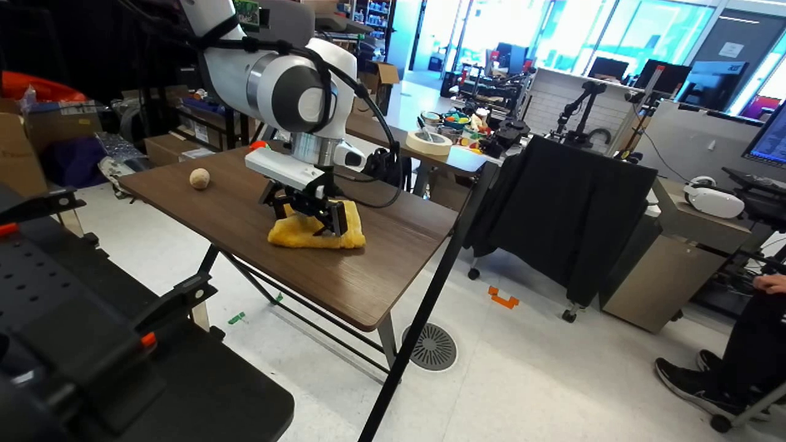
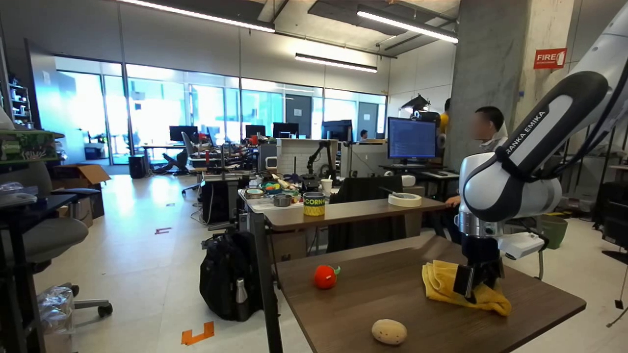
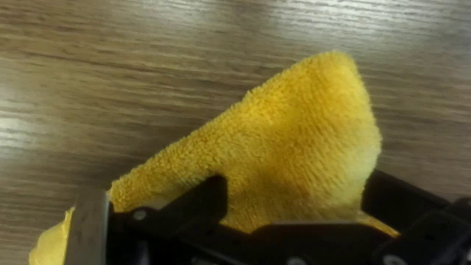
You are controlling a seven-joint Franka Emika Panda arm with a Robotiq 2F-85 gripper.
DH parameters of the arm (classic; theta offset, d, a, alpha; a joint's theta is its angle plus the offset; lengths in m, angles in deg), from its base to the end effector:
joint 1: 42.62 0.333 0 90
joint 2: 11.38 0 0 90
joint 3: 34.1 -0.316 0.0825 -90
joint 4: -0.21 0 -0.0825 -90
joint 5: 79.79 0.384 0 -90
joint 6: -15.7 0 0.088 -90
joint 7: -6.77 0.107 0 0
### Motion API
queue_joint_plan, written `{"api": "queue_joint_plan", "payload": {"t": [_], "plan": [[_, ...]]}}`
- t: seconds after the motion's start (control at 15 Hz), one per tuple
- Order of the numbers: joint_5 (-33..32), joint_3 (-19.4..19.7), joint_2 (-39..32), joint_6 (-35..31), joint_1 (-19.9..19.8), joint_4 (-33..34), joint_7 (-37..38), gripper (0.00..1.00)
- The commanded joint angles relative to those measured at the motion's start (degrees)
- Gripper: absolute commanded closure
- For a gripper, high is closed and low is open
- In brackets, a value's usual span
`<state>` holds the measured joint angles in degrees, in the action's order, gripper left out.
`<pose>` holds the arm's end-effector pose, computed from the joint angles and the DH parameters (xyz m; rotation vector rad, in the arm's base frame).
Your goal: Wipe the table with the towel
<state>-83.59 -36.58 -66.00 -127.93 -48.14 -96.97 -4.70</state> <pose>0.6308 -0.0339 0.0313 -3.1014 -0.2918 0.2181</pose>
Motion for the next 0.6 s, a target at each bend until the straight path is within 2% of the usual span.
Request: {"api": "queue_joint_plan", "payload": {"t": [0.0,0.27,0.33,0.4,0.53], "plan": [[0.55,0.18,-0.53,0.26,0.00,0.56,-0.15,0.00],[0.93,0.16,-0.74,0.78,-0.06,1.06,-0.01,0.00],[0.53,0.00,6.82,-4.27,3.70,-10.32,4.10,0.00],[0.76,0.61,7.05,-6.72,5.13,-11.21,6.97,0.00],[1.46,3.05,7.46,-11.74,10.49,-11.80,17.02,0.00]]}}
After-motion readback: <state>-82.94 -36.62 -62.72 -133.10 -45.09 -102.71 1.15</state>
